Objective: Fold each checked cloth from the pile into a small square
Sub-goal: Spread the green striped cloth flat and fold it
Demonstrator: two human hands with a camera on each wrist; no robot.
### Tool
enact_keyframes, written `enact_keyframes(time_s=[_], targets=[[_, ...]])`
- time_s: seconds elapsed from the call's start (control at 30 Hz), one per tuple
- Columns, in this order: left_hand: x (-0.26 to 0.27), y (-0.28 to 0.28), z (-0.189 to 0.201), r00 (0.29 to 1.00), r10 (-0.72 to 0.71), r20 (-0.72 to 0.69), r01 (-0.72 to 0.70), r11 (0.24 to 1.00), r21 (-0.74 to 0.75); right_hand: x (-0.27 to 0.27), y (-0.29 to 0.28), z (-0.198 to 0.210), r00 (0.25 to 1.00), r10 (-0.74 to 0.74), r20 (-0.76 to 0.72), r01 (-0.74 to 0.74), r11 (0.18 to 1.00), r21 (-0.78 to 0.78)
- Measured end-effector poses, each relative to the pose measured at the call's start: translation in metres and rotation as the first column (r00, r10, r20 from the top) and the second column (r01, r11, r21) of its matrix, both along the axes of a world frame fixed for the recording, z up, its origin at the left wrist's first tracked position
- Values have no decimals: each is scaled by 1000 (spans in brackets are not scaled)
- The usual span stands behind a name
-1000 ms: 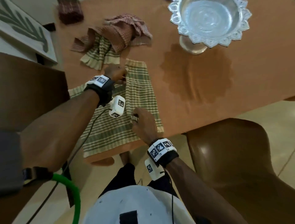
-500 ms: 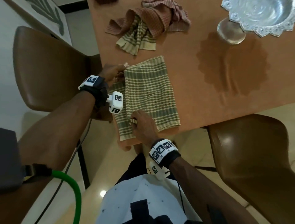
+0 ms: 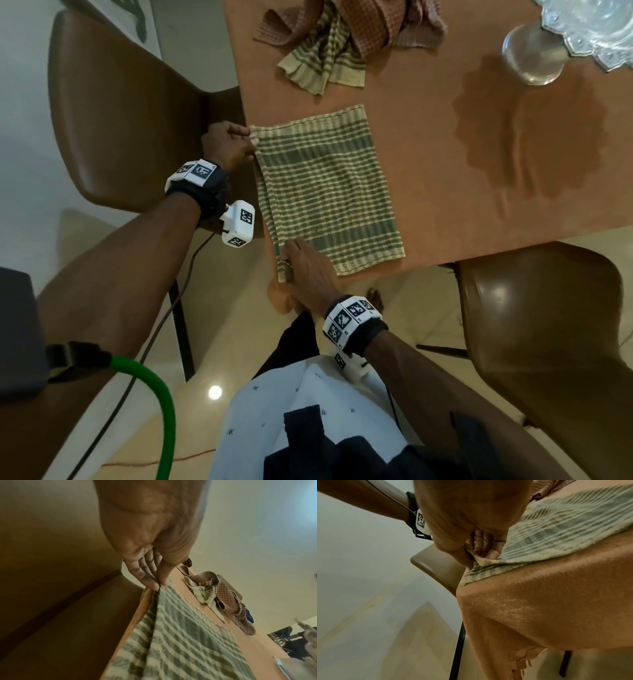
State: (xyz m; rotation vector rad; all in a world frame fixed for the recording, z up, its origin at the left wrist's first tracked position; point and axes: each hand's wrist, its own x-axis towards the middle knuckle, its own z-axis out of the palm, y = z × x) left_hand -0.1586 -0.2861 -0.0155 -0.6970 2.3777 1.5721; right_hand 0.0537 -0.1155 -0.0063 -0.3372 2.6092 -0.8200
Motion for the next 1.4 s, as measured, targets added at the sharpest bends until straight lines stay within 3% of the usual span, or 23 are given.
enact_keyframes(time_s=[0.27, 0.47, 0.67, 0.77, 0.87, 0.97, 1.03, 1.1, 1.17, 1.27, 1.4], targets=[[3, -10, -10, 1000, -31, -7, 30, 998, -62, 3, -8, -5, 997, 6, -71, -10, 999, -49], [-3, -6, -11, 996, -71, -53, 65, 992, -107, 5, -11, -10, 998, 39, -48, -41, 998, -50], [0, -11, -8, 997, -82, 3, 81, 990, -115, 6, -6, -18, 995, 102, 8, -102, 994, -44], [11, -10, -4, 995, -54, -82, 25, 945, -325, -2, -1, -13, 995, 98, -15, -99, 991, -88], [37, 21, 2, 947, -157, -280, -9, 859, -511, -32, 9, -5, 983, -53, -176, 34, 993, -109], [64, 75, -5, 868, -299, -397, 101, 889, -448, -90, 27, -16, 926, -237, -294, 228, 971, -64], [71, 102, -21, 880, -290, -375, 135, 911, -389, -134, 38, -26, 950, -236, -203, 241, 971, -1], [72, 112, -39, 926, -243, -290, 122, 917, -381, -168, 43, -37, 979, -142, -149, 147, 989, 22], [77, 107, -55, 945, -266, -190, 126, 832, -540, -185, 50, -51, 984, -10, -178, 20, 998, 53], [87, 98, -64, 924, -381, -46, 209, 601, -772, -201, 84, -66, 953, 64, -295, -18, 987, 157], [86, 99, -59, 934, -348, 77, 260, 518, -815, -216, 115, -63, 940, -4, -342, 98, 961, 259]])
